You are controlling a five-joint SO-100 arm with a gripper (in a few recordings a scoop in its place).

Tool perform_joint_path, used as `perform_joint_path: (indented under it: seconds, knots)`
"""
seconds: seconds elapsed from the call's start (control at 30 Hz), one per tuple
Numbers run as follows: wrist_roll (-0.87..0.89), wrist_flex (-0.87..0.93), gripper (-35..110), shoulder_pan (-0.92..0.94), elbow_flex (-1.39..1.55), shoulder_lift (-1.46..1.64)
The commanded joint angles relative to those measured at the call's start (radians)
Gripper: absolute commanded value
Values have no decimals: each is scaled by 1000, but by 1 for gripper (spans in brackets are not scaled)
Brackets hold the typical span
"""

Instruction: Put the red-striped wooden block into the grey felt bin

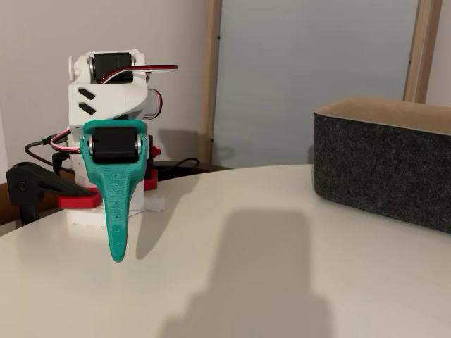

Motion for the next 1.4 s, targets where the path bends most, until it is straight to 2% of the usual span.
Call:
perform_joint_path:
  seconds: [0.0,0.73,1.0,1.13,1.23,1.37]
  knots:
    - [26,11,5,17,12,35]
    - [60,11,0,15,12,35]
    - [218,37,0,15,12,34]
    - [374,89,0,15,12,34]
    - [626,206,0,15,12,34]
    - [982,472,0,15,12,34]
